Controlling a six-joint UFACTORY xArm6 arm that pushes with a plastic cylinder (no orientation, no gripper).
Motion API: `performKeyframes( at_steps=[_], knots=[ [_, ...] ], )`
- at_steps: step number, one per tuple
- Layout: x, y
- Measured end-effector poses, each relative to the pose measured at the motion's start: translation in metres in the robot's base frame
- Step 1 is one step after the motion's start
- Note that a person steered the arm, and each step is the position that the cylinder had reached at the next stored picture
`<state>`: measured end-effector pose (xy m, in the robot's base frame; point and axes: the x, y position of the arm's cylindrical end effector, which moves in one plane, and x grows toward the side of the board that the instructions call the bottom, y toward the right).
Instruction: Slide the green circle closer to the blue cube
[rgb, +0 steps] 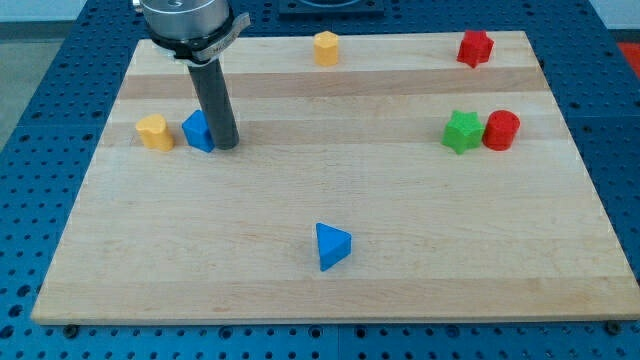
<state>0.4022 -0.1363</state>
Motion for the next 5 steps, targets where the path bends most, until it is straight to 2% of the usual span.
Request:
performKeyframes(
  at_steps=[2, 3, 5],
  knots=[
    [-0.019, 0.043],
    [-0.046, 0.035],
    [-0.083, -0.045]
  ],
)
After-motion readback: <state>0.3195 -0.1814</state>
